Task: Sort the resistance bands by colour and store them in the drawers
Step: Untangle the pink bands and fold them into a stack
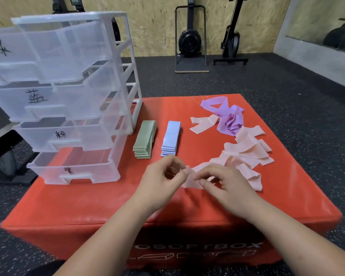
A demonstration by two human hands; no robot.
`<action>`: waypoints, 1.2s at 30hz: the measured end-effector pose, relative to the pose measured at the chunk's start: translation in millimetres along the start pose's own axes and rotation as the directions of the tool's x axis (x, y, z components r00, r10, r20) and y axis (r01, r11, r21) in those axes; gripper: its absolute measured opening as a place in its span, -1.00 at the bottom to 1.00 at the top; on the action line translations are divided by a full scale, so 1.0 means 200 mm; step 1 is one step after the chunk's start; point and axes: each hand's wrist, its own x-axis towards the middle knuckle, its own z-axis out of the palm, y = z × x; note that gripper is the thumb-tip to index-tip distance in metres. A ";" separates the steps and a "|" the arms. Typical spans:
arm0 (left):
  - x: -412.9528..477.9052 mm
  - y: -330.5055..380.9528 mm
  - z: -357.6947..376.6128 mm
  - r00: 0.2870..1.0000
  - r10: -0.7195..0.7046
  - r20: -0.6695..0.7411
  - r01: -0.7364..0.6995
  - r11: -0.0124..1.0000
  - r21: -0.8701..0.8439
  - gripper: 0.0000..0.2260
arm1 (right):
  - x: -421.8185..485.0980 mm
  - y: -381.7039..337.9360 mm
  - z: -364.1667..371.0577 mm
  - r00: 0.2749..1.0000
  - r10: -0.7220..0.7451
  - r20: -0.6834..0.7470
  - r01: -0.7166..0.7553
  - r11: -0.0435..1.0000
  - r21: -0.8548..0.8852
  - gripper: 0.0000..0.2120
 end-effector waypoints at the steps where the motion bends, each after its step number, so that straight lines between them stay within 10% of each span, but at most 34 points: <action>1: 0.00 0.00 0.00 1.000 0.029 0.012 -0.029 1.000 -0.004 -0.90 | 0.01 0.00 0.00 1.000 -0.012 -0.026 0.011 1.000 -0.026 -0.76; 9: -0.01 0.03 -0.06 0.982 0.152 -0.114 -0.143 0.986 0.081 -0.78 | 0.05 0.00 -0.01 0.991 0.020 0.136 0.007 0.980 -0.197 -0.58; 22: 0.00 -0.20 -0.32 0.803 -0.286 -0.522 0.247 0.958 -0.146 -0.80 | -0.03 0.22 -0.32 0.945 0.318 0.070 -0.303 0.938 -0.171 -0.72; 29: -0.08 -0.30 -0.35 0.847 -0.363 -0.388 0.448 0.881 0.154 -0.80 | -0.09 0.28 -0.27 0.898 0.440 -0.017 -0.438 0.887 -0.146 -0.84; 36: -0.11 -0.35 -0.39 0.867 -0.285 -0.409 0.453 0.792 0.409 -0.81 | -0.01 0.17 -0.02 0.968 0.237 -0.079 -0.249 0.905 -0.344 -0.81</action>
